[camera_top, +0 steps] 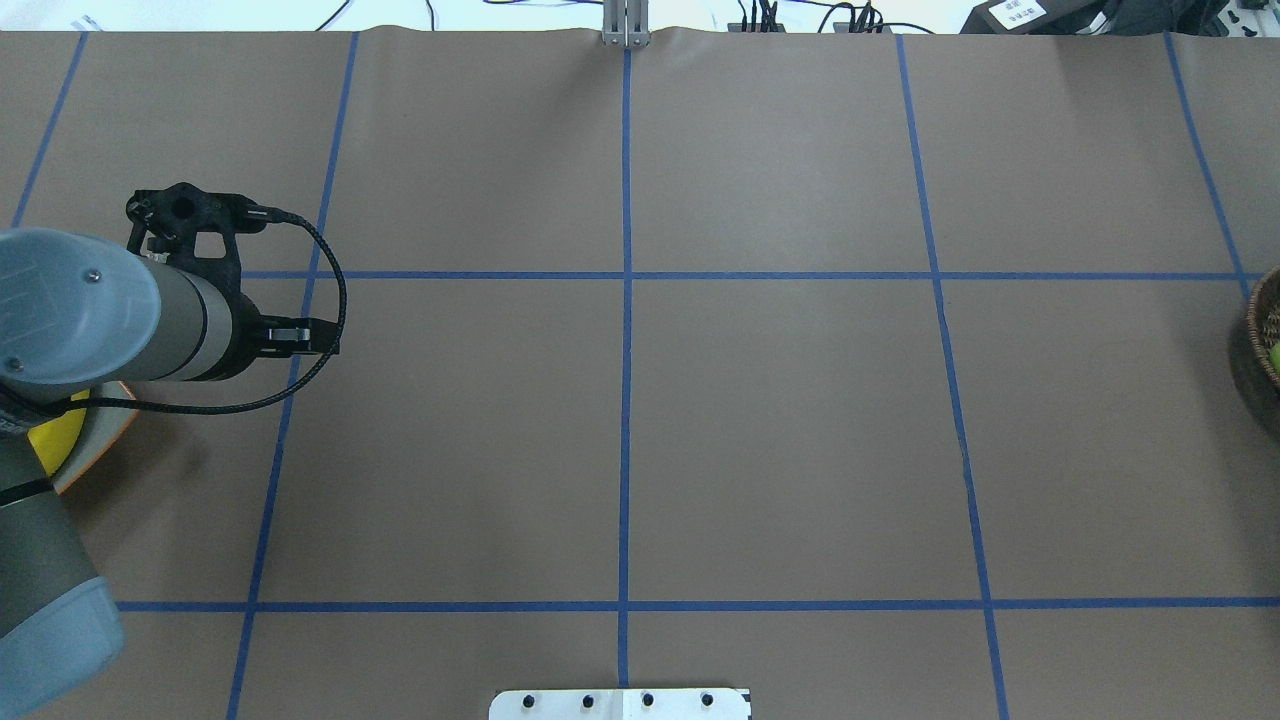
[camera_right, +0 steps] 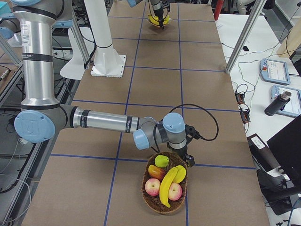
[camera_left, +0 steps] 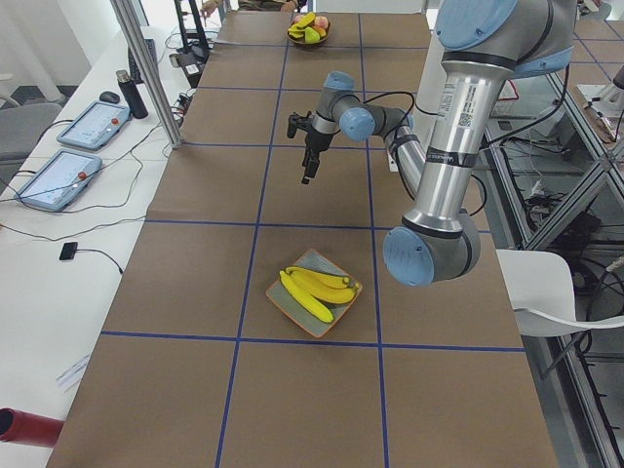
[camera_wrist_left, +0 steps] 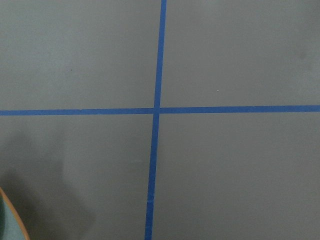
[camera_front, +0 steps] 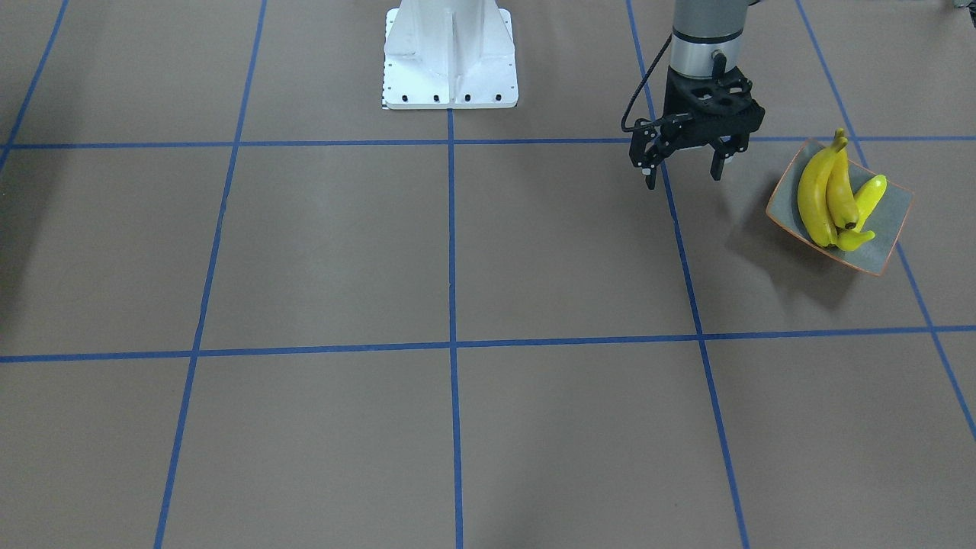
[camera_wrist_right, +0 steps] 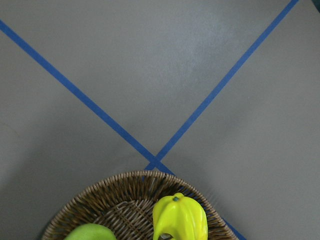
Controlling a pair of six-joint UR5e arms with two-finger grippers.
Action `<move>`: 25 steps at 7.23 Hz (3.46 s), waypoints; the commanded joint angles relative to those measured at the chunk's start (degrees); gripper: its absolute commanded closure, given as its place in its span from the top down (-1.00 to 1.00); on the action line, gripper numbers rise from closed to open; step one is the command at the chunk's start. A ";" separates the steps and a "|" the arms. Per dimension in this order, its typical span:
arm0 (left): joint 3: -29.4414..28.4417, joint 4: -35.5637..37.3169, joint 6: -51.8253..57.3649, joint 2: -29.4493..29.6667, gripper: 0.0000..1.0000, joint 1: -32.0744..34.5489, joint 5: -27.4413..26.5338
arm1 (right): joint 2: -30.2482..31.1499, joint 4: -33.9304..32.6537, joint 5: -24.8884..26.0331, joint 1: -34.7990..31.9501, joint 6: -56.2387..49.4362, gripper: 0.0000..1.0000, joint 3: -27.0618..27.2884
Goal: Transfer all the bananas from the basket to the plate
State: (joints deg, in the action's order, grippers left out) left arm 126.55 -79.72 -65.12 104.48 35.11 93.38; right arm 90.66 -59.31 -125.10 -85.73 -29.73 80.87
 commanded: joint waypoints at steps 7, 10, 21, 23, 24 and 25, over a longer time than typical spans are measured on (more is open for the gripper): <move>0.63 0.00 -0.09 -0.06 1.00 0.04 0.48 | 3.91 6.31 1.08 1.00 -0.67 0.67 -5.99; 0.63 0.00 -0.09 -0.15 1.00 0.04 0.48 | 3.21 6.40 2.39 3.02 -0.85 0.46 -5.90; 0.36 0.09 0.09 0.02 1.00 -0.05 0.48 | -5.29 -9.26 0.56 -1.81 -0.15 -1.00 5.49; 0.36 0.00 0.00 0.46 1.00 -0.05 0.48 | -8.30 -22.03 -1.11 -1.81 10.42 -1.00 15.58; 0.36 0.00 0.00 0.81 1.00 -0.05 0.48 | -8.48 -22.08 -4.33 -1.72 19.10 -1.00 18.33; 0.28 -0.09 -0.09 0.99 1.00 -0.13 0.40 | -8.57 -21.73 -6.80 -0.15 27.80 -1.00 20.97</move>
State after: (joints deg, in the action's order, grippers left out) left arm 126.90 -79.73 -65.14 105.17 35.04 93.85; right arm 82.40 -80.39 -128.82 -87.13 -12.39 98.10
